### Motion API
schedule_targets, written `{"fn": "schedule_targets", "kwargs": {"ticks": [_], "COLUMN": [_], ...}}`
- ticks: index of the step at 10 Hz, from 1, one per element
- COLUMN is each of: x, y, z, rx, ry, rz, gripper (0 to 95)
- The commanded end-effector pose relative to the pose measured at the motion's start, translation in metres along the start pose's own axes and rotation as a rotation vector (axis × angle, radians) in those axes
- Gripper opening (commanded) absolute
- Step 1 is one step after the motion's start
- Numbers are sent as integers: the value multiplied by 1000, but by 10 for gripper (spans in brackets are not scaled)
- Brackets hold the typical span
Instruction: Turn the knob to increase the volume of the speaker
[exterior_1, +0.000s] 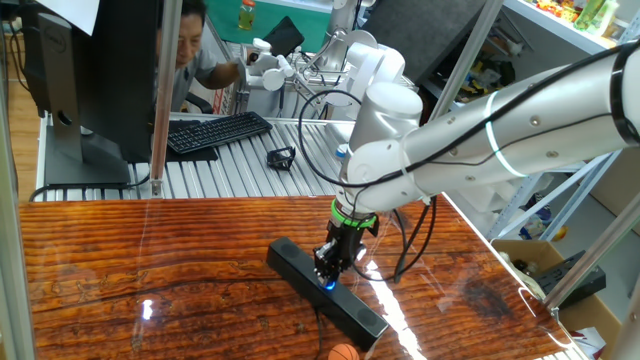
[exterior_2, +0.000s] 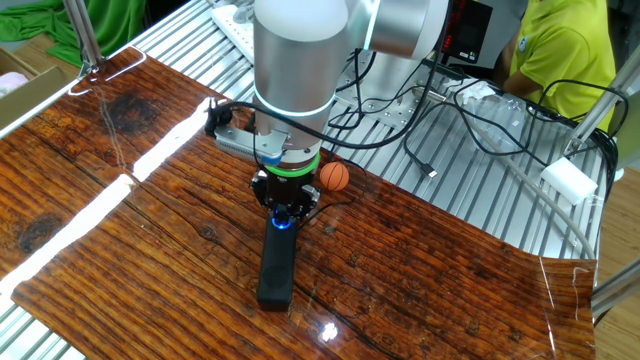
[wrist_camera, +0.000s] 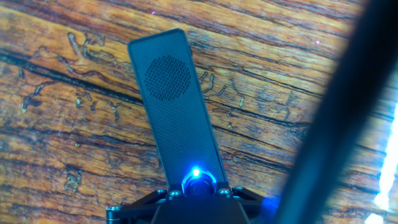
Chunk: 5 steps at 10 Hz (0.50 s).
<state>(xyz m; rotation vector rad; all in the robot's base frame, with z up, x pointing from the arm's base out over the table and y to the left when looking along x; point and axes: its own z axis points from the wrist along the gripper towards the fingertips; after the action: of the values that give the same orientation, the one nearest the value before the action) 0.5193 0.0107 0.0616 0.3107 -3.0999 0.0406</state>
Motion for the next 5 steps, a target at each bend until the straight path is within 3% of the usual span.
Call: {"fn": "schedule_targets", "kwargs": {"ticks": [1, 5], "x": [-1, -1], "y": [0, 1], "z": [0, 0], "rx": [-4, -3], "ry": [3, 3], "rz": [-5, -1], "gripper": [190, 190]}}
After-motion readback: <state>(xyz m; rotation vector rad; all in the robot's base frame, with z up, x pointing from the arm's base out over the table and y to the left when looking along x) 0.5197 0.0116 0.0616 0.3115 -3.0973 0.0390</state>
